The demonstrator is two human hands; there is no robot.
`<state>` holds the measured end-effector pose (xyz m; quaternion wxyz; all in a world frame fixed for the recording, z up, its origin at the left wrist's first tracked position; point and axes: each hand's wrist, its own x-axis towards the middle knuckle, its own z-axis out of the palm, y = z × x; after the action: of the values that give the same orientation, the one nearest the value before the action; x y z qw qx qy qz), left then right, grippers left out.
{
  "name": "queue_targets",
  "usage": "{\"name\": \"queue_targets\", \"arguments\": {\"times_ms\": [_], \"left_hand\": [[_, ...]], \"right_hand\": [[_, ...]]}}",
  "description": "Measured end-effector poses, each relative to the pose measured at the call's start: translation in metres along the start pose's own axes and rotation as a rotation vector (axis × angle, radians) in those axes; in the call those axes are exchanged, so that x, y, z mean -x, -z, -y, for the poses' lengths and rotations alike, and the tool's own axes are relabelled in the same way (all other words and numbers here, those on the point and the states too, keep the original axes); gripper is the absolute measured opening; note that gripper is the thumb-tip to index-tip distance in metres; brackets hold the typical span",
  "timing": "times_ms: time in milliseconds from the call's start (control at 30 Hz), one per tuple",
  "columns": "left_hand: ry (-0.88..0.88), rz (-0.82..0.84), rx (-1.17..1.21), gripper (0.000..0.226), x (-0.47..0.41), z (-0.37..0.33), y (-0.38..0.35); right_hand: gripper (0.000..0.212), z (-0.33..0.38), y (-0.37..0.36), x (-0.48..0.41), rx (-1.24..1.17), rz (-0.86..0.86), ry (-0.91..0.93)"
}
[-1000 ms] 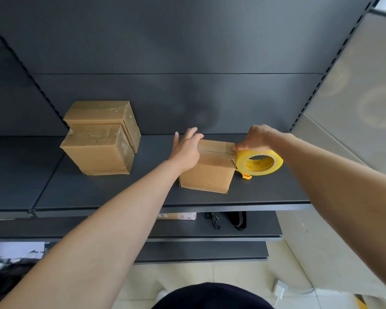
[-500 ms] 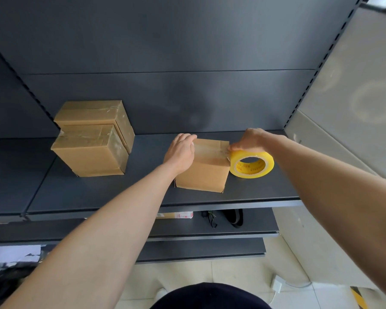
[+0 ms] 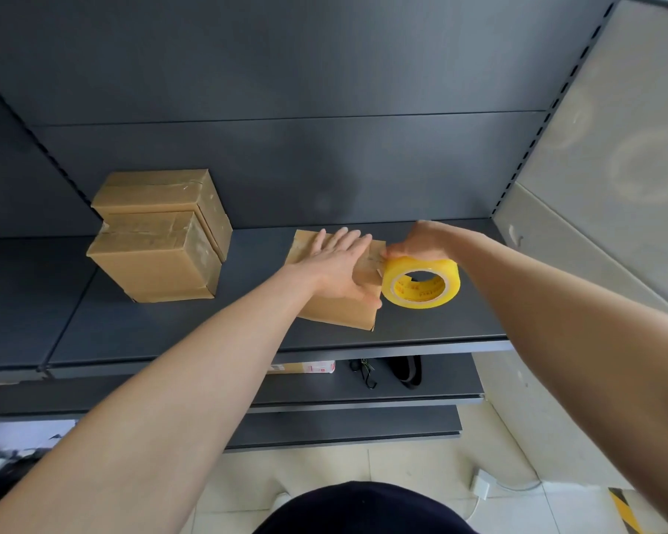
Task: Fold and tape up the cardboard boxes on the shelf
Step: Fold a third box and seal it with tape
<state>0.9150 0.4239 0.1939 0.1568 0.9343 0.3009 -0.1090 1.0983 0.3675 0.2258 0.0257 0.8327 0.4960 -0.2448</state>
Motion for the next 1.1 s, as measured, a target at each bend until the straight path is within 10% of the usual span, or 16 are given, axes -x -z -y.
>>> {"name": "queue_targets", "arguments": {"times_ms": [833,1100], "left_hand": [[0.123,0.007,0.203,0.097,0.006,0.006,0.008],[0.381,-0.227,0.062,0.087,0.020,0.016,0.005]], "right_hand": [[0.055,0.012,-0.048,0.011,-0.238,0.200,-0.039],[0.044,0.026,-0.061,0.015,-0.865,0.554,0.027]]}}
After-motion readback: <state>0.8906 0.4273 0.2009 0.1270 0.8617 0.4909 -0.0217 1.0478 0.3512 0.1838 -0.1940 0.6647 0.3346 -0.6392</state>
